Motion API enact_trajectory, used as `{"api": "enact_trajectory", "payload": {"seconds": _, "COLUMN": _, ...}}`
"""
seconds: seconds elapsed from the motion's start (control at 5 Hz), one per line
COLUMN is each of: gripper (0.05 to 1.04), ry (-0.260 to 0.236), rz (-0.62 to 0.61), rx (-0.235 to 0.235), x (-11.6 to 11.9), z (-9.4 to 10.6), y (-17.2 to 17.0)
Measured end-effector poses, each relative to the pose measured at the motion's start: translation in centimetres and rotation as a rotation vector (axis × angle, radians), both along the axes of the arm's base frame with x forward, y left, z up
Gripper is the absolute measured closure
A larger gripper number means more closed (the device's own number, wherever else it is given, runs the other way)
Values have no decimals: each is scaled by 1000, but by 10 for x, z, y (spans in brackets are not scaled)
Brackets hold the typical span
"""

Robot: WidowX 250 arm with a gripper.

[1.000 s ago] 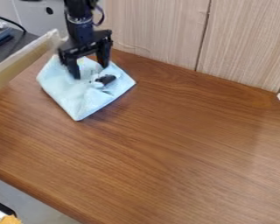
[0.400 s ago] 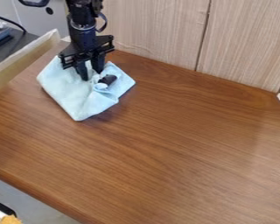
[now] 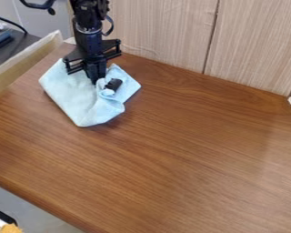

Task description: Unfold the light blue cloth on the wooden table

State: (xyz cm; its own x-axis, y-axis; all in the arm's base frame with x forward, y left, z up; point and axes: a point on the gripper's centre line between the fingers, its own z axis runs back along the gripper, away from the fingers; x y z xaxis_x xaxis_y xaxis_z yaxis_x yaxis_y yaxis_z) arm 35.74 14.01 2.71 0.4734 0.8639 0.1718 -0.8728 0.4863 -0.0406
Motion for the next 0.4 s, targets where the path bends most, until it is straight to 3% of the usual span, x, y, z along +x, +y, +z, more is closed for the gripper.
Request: {"api": "enact_trajectory", "payload": {"seconds": 0.4, "gripper": 1031, "ry": -59, "rz": -27, "rx": -31, "x": -9, "z": 27, "y": -11}}
